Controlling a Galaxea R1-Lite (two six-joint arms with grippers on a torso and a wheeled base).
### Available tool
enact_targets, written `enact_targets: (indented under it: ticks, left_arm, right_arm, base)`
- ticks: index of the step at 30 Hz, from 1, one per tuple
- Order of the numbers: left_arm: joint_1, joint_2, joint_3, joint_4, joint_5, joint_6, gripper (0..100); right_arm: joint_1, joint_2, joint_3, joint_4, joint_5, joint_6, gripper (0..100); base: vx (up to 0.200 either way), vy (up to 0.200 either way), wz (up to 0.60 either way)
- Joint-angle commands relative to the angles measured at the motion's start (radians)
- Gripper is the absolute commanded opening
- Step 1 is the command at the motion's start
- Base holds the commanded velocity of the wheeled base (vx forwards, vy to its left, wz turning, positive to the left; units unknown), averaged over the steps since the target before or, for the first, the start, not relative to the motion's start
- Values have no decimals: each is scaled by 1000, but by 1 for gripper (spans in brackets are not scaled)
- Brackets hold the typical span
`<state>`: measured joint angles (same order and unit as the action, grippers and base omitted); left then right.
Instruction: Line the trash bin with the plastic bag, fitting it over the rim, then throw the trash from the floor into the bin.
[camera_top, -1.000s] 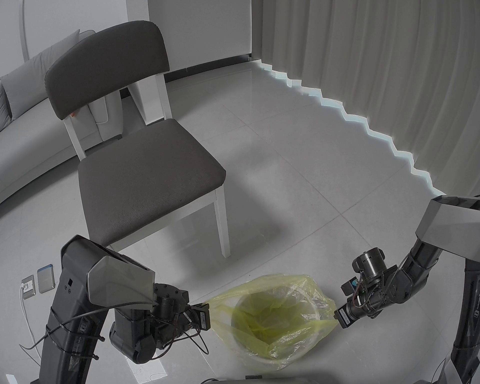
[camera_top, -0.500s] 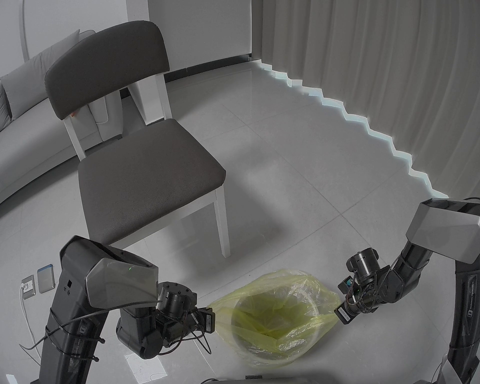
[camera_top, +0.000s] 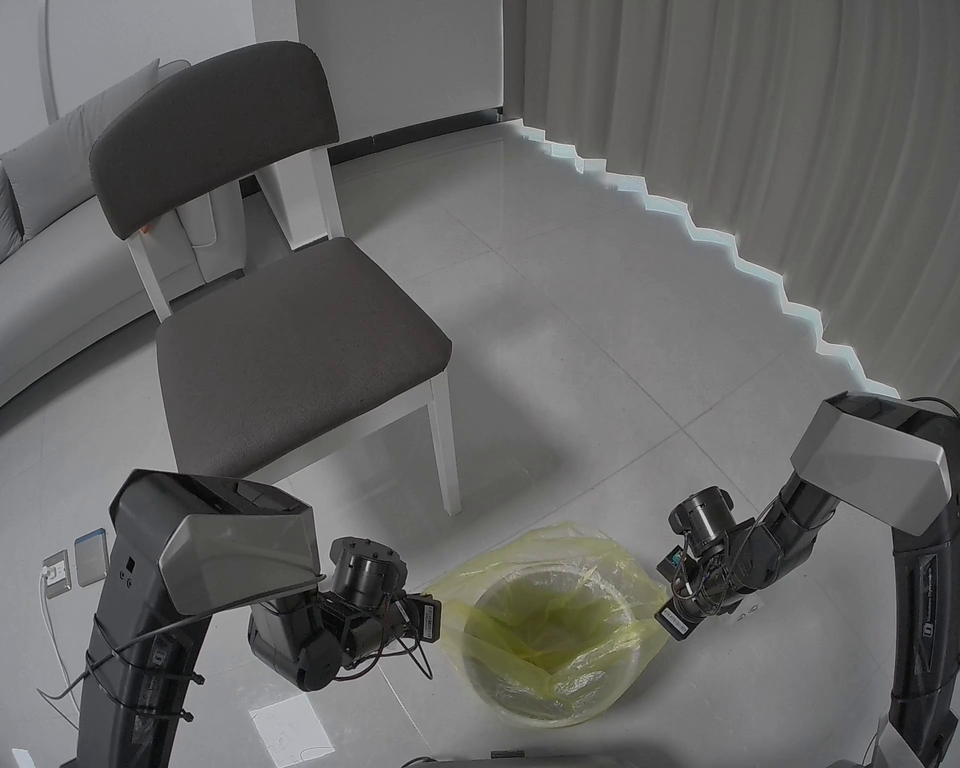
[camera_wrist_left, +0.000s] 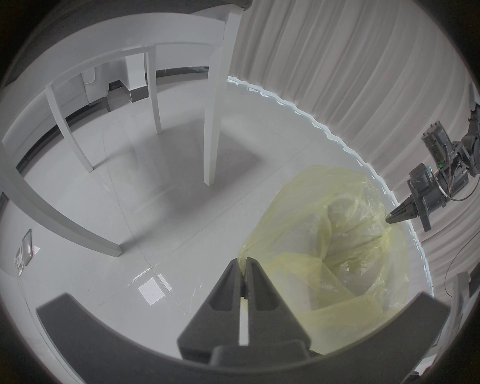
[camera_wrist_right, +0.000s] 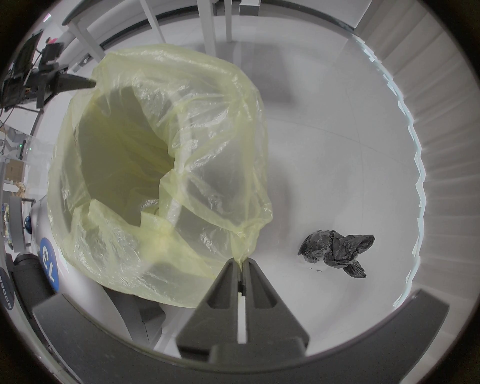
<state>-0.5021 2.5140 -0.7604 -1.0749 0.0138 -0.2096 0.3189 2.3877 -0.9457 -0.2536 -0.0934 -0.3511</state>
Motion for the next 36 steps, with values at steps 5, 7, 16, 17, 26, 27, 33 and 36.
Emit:
enact_targets:
  ticks: [5,7,16,17,26,27,33,36]
  left_arm:
    - [1,-4,-30,69,-8,1,0]
    - [1,-9,-25,62,-8,-1,0]
    - [-3,-63,41,30,-12,-7,0]
    - [-1,-63,56,12,-12,-8,0]
    - [1,-37,107,-51,-14,-10,100]
    - [1,-37,107,-51,-14,-10,100]
    - [2,-58,178,-126,-11,-10,100]
    - [5,-66,208,-168,-11,-8,100]
  right_arm:
    - [-4,7,-45,56,0,-65,0]
    - [-6,7,-44,56,1,-59,100]
    - [-35,-127,45,34,17,-52,100]
    - [-34,-162,67,16,35,-51,100]
    - [78,-220,157,-95,129,-22,100]
    - [78,-220,157,-95,129,-22,100]
    - [144,-171,163,-145,236,-12,100]
    - [150,-156,174,-145,239,-14,100]
  base:
    - [0,0,0]
    - [0,0,0]
    - [0,0,0]
    - [0,0,0]
    - [0,0,0]
    - [0,0,0]
    - [0,0,0]
    - [0,0,0]
